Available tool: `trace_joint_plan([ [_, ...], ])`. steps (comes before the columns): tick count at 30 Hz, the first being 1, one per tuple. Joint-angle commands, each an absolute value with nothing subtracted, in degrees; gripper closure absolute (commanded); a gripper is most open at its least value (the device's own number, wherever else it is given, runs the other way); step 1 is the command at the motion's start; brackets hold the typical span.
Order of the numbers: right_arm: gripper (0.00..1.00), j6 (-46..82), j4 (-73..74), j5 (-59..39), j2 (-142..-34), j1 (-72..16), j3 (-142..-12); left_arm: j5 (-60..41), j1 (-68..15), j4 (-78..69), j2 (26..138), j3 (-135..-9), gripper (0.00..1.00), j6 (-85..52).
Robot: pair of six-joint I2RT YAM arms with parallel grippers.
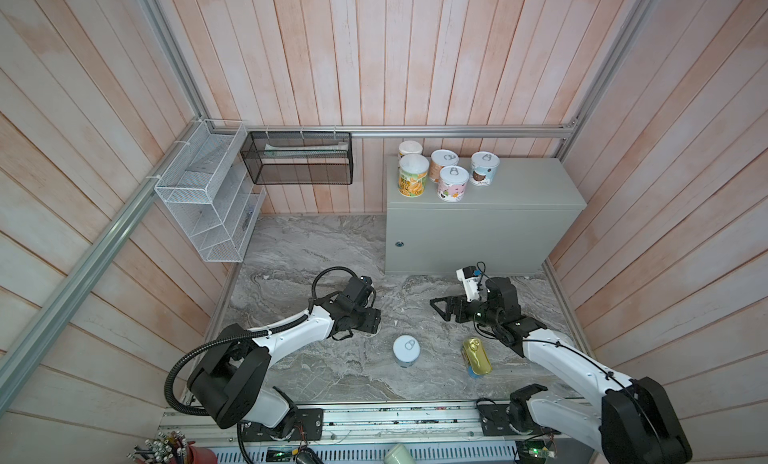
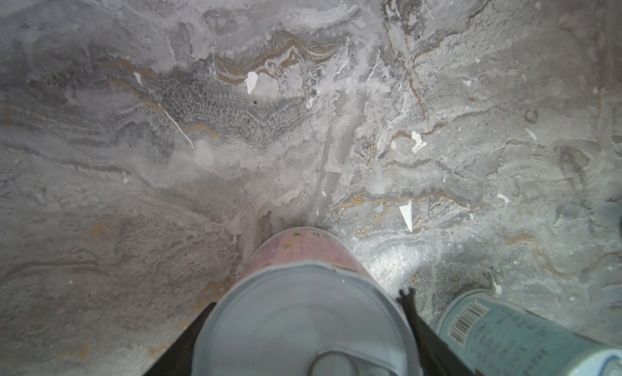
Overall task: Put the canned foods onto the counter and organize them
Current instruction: 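Lift the pink can with left gripper while right gripper moves toward it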
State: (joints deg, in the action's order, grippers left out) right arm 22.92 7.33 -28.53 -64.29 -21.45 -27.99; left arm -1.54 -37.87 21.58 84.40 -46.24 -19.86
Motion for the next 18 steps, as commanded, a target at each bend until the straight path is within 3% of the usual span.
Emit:
trace_joint_plan([
  [1, 0.05, 21.4, 9.5, -32.7, -65.7, -22.7, -30.3, -2.4, -37.1, 24.2, 85.4, -46.2, 0.36, -18.6],
  [18, 0.05, 15.4, 8.1, -28.6, -67.0, -29.9, -32.1, -9.5, -36.5, 25.9, 83.8, -49.9, 0.39, -18.8],
])
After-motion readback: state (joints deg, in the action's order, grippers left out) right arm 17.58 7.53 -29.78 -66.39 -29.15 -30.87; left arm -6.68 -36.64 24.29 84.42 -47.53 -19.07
